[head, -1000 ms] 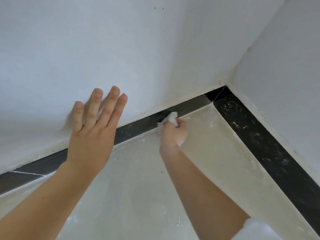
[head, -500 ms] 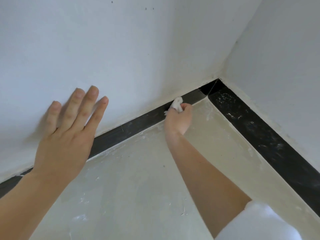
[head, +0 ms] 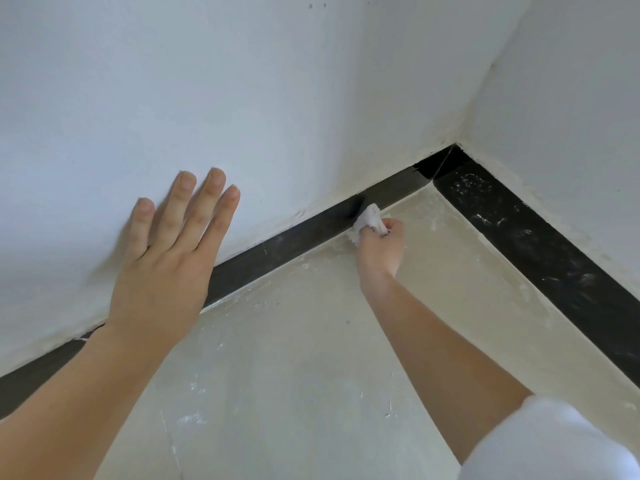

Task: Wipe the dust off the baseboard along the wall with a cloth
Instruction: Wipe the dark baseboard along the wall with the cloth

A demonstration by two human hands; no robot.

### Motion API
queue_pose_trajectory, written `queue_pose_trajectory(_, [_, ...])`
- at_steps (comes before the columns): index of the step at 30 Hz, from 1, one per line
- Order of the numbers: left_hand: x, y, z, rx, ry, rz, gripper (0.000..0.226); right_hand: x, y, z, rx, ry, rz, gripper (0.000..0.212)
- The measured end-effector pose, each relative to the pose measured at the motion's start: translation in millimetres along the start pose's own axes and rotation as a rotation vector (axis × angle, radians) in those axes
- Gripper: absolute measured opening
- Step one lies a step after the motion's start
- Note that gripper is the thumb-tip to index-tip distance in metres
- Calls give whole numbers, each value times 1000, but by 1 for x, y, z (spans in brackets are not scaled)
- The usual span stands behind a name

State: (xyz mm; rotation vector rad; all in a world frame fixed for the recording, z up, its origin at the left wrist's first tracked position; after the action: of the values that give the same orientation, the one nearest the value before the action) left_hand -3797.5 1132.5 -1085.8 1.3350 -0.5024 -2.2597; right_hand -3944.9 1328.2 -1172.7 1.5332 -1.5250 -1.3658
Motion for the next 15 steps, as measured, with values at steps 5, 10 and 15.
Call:
queue_pose_trajectory(5, [-1,-2,0,4,4,0,75,28,-1,-22,49,-53,29,6])
queue_pose_trajectory(10, [-2,-4,3,-21,28,-74,84,61,-29,-100,-81,303,-162,19])
queue_pose_trajectory(15, [-6,2,3,1,40,-99,78,56,-40,-114,-344,637,-426,20])
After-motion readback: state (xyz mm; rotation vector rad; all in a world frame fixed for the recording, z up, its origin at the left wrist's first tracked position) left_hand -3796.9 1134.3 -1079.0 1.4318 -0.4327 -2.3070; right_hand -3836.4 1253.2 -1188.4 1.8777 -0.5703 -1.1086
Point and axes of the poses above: each hand's wrist, its own z-axis towards the middle knuckle, its own x-axis out of the palm, y = z × x, the point moved 3 cm from there along z, towards the middle knuckle, and after that the axes turned 2 degrees about -y, right-handed, at the moved point
